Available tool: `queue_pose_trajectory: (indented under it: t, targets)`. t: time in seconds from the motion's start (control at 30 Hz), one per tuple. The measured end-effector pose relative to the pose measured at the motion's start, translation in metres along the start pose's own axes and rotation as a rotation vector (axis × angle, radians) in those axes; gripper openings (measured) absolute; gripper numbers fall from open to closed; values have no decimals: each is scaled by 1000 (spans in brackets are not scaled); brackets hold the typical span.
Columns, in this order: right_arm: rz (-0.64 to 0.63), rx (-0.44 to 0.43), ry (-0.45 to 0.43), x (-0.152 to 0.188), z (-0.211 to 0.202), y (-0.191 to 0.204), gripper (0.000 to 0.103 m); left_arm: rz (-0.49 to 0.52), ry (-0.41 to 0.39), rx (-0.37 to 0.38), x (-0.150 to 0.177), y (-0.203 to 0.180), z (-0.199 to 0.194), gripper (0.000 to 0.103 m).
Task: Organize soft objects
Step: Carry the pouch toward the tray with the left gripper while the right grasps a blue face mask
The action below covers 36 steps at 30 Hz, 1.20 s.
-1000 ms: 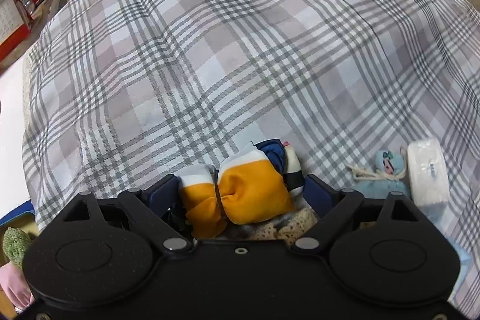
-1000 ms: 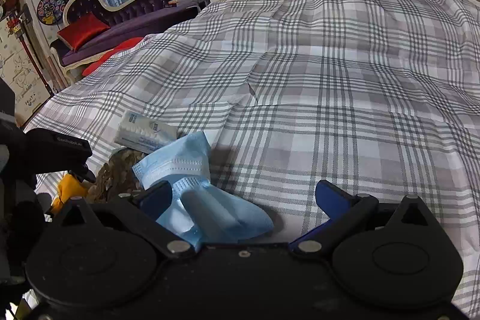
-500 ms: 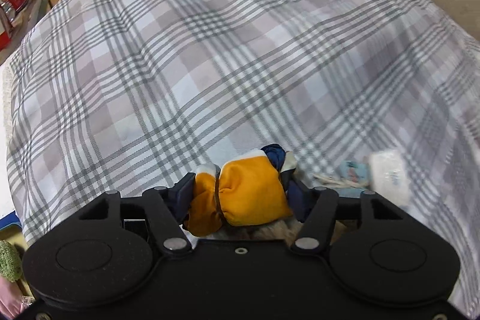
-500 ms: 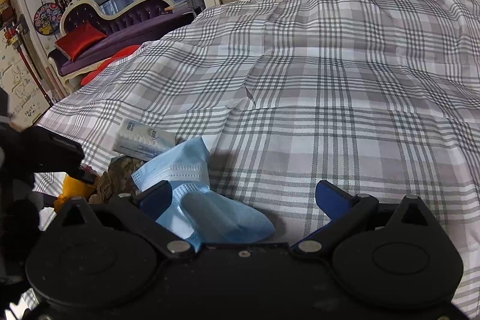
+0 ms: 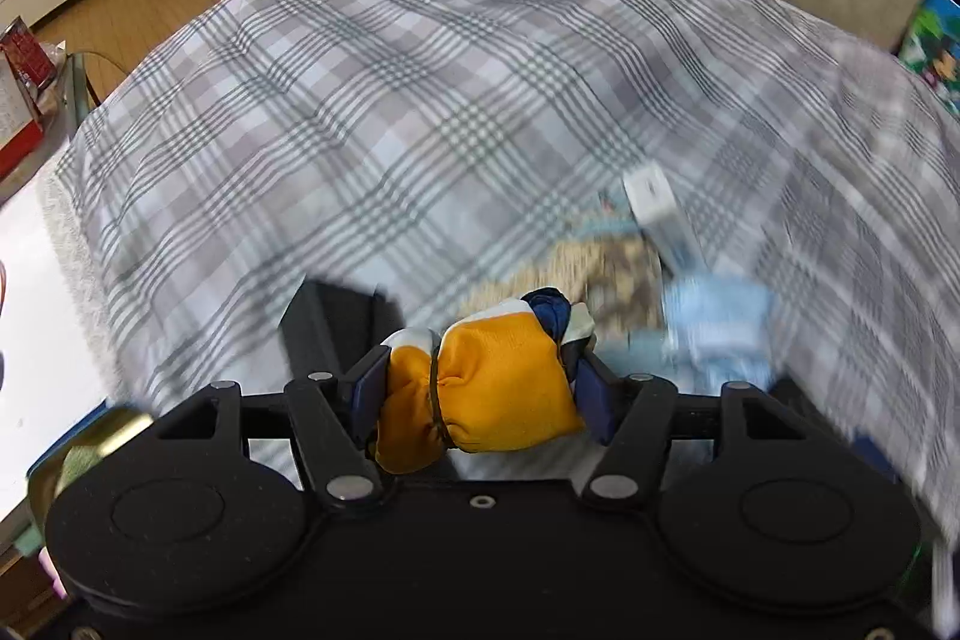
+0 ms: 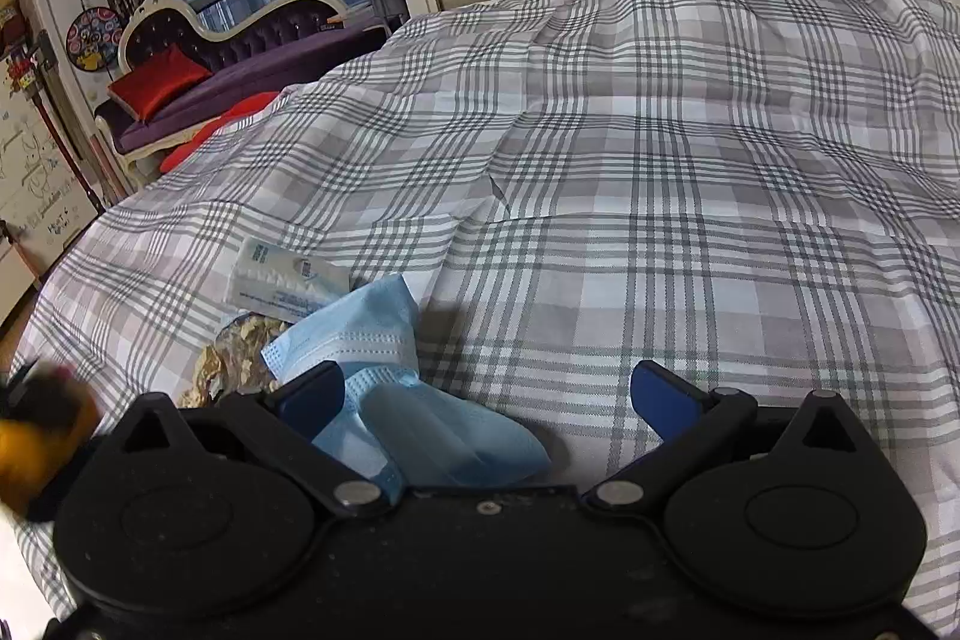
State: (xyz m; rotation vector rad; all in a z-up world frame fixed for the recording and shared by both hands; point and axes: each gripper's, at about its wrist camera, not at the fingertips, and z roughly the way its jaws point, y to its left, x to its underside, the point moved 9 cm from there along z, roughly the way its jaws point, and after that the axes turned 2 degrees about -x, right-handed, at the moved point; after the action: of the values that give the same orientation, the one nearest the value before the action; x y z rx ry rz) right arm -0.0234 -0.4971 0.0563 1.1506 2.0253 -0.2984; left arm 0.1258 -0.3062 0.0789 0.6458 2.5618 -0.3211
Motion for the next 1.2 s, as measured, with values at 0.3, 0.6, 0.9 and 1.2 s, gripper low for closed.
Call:
queue_pose_trajectory:
  t: [0.3,0.6,0.9,1.2]
  targets:
    - [-50,25,28,2,3,5,102,-9,54,-9,79,48,-37,59]
    - [-128,-142,82,-19,-30,4,103,-117,46,-35,135,110,-44,59]
    - [-263,-182,284,-8,-6,26,103,-184,44,-76,159,156,-42,59]
    - [-161,-172,490,10,42,25,101,-231,40,-103,170,187,-40,59]
